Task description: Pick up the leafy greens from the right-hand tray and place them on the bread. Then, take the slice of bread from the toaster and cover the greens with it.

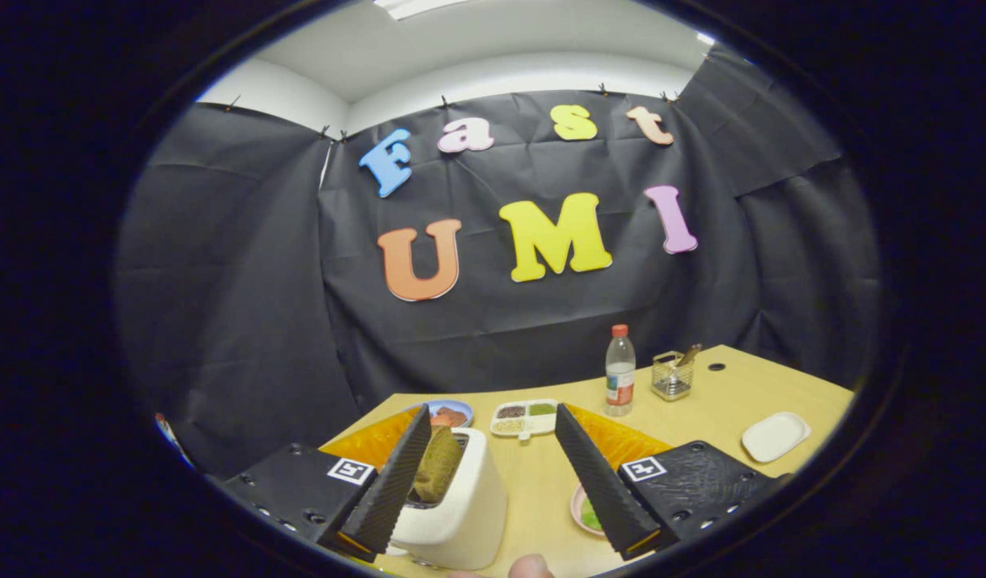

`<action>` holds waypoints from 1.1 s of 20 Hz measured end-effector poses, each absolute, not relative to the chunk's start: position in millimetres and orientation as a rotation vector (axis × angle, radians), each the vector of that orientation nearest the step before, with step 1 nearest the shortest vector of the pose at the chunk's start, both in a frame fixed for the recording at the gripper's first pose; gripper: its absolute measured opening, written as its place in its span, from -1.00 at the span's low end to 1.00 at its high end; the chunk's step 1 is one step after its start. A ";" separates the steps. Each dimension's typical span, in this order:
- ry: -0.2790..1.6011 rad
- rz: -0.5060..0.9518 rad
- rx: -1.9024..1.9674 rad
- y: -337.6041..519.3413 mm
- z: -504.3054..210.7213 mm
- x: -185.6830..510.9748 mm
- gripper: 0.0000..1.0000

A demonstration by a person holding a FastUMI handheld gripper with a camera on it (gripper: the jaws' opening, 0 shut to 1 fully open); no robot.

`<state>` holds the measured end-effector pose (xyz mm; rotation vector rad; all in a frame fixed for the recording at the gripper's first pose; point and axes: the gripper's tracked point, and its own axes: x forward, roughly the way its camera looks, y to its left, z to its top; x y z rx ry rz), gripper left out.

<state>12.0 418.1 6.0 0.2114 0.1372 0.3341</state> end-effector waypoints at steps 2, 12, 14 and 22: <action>0.154 0.342 0.197 440.5 -3.4 12.6 0.92; 0.345 0.297 0.168 474.9 -53.7 35.4 0.29; 0.354 0.297 0.184 476.7 -56.8 39.9 0.03; 0.334 0.339 0.250 476.4 -39.1 35.2 -0.81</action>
